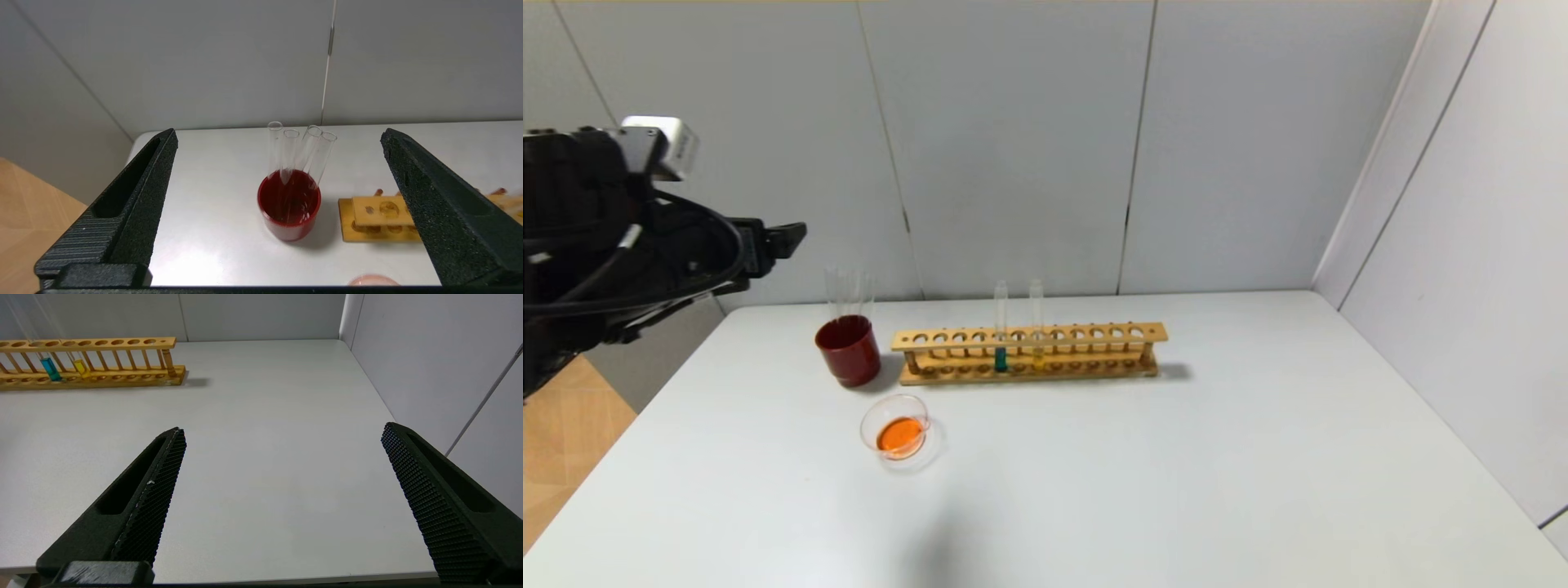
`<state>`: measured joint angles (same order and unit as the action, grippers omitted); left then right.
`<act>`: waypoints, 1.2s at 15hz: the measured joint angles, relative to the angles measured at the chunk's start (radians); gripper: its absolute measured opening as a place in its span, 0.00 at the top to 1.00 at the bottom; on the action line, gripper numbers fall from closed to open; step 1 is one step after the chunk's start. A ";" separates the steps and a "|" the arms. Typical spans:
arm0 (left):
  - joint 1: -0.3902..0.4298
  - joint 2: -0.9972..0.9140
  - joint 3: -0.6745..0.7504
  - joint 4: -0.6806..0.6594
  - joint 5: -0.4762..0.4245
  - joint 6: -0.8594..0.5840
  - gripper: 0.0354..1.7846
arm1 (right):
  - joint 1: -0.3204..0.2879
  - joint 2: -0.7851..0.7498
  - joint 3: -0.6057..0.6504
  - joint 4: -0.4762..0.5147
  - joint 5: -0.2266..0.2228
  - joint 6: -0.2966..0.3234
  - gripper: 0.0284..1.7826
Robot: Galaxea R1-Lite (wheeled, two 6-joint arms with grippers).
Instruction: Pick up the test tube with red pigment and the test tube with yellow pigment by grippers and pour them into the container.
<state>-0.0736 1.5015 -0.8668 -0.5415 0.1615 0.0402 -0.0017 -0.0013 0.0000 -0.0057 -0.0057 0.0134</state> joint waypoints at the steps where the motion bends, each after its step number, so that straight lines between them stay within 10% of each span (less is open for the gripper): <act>1: 0.000 -0.090 0.059 0.012 0.003 0.000 0.02 | 0.000 0.000 0.000 0.000 0.000 0.000 0.02; 12: -0.061 -1.122 0.498 0.489 0.022 -0.091 0.02 | 0.000 0.000 0.000 0.000 0.000 0.000 0.02; 18: 0.096 -1.299 0.496 0.637 -0.089 -0.121 0.02 | 0.000 0.000 0.000 0.000 0.000 0.000 0.02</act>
<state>0.0219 0.2023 -0.3713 0.0951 0.0726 -0.0809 -0.0017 -0.0013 0.0000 -0.0057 -0.0062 0.0134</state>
